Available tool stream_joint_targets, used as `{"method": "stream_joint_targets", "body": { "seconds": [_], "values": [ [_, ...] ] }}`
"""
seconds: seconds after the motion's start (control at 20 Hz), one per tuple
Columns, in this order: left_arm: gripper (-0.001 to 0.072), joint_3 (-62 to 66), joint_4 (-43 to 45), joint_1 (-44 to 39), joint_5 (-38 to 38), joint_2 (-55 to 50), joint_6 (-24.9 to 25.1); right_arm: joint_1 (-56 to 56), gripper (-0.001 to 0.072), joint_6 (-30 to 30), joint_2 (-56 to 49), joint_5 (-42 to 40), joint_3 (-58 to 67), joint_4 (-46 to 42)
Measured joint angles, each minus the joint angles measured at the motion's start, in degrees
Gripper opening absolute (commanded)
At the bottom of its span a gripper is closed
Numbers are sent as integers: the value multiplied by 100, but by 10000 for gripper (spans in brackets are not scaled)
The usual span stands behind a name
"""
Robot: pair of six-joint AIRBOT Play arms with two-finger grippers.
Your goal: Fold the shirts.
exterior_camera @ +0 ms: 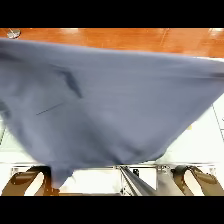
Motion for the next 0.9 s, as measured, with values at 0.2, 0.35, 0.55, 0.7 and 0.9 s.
{"method": "stream_joint_targets", "body": {
  "seconds": [0.2,0.35,0.55,0.7,0.9],
  "values": [
    [31,-466,-367,-24,501,-1270,-190,2,19,-232,-898,-796,-761,188],
    [31,-570,-756,-31,1106,-2267,-393,7,19,-378,-1873,-1563,-953,446],
    [31,-608,-1567,-31,2083,-3405,-610,7,19,-492,-3191,-2629,-979,1027],
    [32,-608,-2100,-31,2618,-4052,-769,7,19,-516,-4068,-3062,-839,1427],
    [32,-608,-2514,-22,2824,-4533,-841,7,19,-590,-4741,-3093,-717,1775]
  ]
}}
